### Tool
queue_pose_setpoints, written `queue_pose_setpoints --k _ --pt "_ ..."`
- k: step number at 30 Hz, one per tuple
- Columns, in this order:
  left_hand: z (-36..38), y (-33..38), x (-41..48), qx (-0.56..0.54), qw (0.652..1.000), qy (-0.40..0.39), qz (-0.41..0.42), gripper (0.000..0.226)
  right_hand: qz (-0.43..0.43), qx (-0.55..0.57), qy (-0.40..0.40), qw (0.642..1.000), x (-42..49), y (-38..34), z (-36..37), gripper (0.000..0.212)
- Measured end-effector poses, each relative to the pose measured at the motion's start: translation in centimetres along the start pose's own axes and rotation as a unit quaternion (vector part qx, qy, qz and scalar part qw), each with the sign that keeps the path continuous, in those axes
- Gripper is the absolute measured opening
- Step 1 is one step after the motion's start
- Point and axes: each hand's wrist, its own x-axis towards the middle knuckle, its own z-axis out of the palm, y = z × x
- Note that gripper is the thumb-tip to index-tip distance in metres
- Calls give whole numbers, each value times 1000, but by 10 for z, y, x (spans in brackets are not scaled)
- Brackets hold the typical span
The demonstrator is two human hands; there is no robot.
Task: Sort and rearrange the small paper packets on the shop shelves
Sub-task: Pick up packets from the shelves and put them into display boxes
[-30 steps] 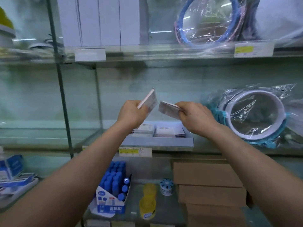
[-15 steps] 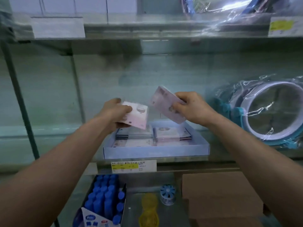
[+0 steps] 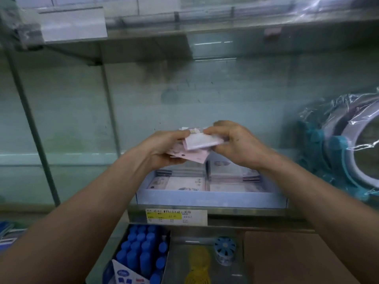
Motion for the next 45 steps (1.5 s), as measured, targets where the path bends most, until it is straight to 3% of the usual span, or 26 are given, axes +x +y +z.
queue_pose_setpoints --k 3,6,8,17,20,23,26,29,34,36,41,43,45 --pt "-2 -2 3 -37 999 -13 -9 10 98 44 -26 994 -2 3 -10 56" --pt "-4 -1 5 -55 998 -23 -8 11 184 222 -76 955 -6 1 -14 65" --pt "-6 -2 6 -66 997 -30 0 12 223 283 -88 929 -5 2 -14 68" --pt "-6 0 10 -64 998 -20 7 15 278 348 -38 894 1 9 -19 73" --pt "-3 5 12 -63 998 -7 14 15 279 319 -3 906 8 8 -23 75" --pt "5 8 12 -79 997 -11 20 13 234 252 0 939 11 4 -29 78" --pt "14 11 11 -98 995 -4 23 17 116 50 -53 990 8 3 -36 78" --pt "20 11 11 -109 994 -4 15 16 52 -142 -77 986 5 6 -36 78" --pt "21 3 16 -58 998 7 5 11 19 -254 -96 962 -1 17 -31 80" --pt "25 2 14 -57 998 -7 -8 11 -12 -260 -114 959 -2 14 -22 70" --pt "22 -1 13 -31 999 8 -27 16 21 -84 -135 987 -2 21 -15 33" --pt "9 0 14 -53 998 35 -25 8 42 -124 -131 983 -3 31 -17 31" --pt "1 -2 14 -71 996 44 -26 15 63 -175 -161 969 -5 39 -13 26"
